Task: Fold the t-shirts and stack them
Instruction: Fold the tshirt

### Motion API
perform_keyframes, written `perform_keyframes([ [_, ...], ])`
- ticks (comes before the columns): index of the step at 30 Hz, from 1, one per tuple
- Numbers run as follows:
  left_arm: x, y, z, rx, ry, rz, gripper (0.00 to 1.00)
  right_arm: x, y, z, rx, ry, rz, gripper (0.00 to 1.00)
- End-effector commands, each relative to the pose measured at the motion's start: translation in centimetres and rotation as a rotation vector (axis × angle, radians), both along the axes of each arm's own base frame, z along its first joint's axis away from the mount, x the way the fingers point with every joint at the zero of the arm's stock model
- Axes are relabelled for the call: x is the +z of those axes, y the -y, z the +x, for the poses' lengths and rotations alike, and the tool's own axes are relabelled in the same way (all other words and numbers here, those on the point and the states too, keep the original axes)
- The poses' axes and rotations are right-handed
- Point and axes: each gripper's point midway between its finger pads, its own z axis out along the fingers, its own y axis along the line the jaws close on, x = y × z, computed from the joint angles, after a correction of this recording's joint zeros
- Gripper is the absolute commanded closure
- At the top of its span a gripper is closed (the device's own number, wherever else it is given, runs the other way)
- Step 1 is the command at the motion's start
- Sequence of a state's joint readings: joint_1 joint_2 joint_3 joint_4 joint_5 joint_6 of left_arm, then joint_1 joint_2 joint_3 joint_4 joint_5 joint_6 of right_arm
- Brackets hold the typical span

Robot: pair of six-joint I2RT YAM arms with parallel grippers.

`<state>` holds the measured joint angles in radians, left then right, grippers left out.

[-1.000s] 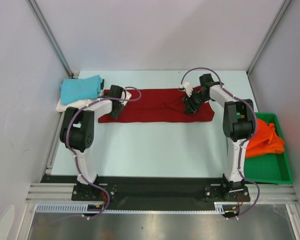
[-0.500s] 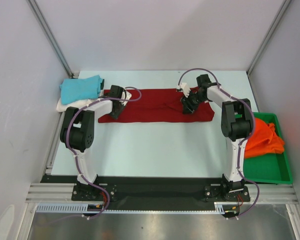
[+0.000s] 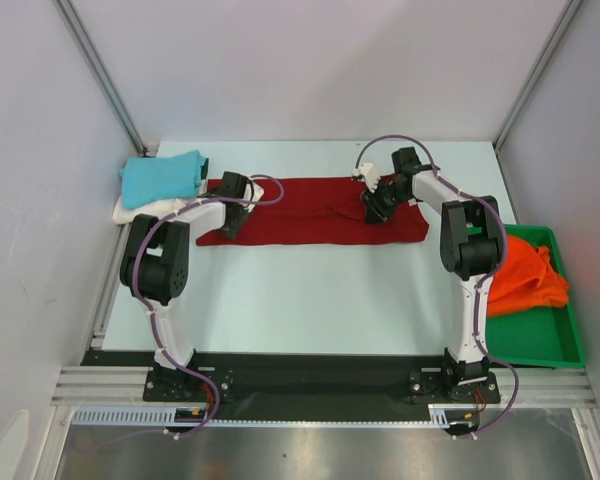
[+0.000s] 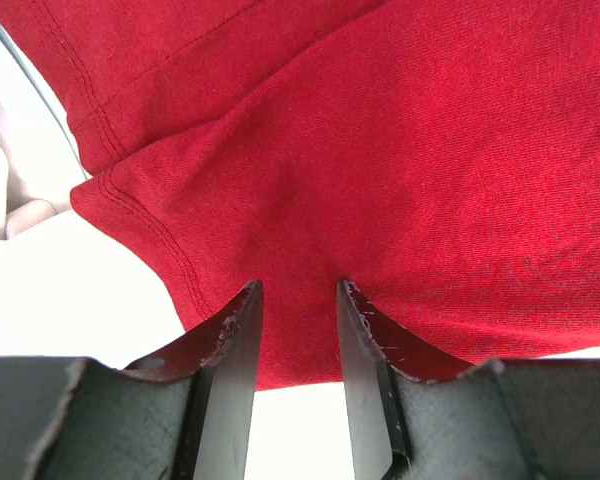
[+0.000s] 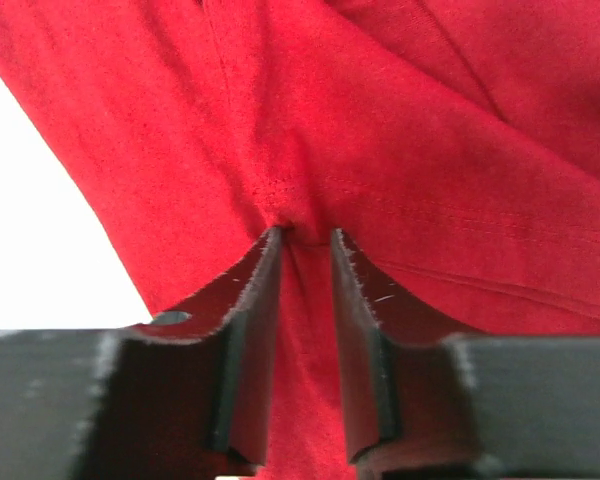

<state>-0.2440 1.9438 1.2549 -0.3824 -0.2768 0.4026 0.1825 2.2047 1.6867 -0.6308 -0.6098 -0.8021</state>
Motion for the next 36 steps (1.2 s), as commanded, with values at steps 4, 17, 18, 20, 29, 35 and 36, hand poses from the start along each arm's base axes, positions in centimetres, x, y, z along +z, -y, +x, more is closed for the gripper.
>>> perform_keyframes([
  [4, -2.0, -0.4, -1.5, -0.003, -0.056, 0.003, 0.59, 2.2, -0.7, 2.2, 0.001, 0.088, 0.003, 0.64],
  [17, -2.3, -0.2, -1.4, -0.001, -0.056, -0.003, 0.60, 3.8, -2.6, 5.0, 0.023, 0.180, 0.005, 0.97],
  [18, -2.3, -0.2, -1.5, 0.000, -0.058, -0.004, 0.59, 3.8, -2.5, 5.6, 0.025, 0.204, -0.014, 0.97],
  [20, -2.2, -0.3, -1.5, -0.001, -0.056, -0.003, 0.59, 5.0, -3.0, 7.2, 0.033, 0.269, -0.018, 0.98],
  [29, -1.9, -0.2, -1.2, 0.000, -0.049, -0.006, 0.59, 9.3, -5.0, 12.3, -0.042, 0.497, -0.030, 0.78],
  [35, -2.1, -0.1, -1.4, 0.002, -0.056, -0.010, 0.60, 10.8, -4.8, 10.3, -0.070, 0.539, -0.016, 0.61],
  [36, -2.0, -0.1, -1.3, 0.002, -0.052, -0.011, 0.60, 12.2, -4.5, 9.9, -0.079, 0.559, -0.011, 0.61],
])
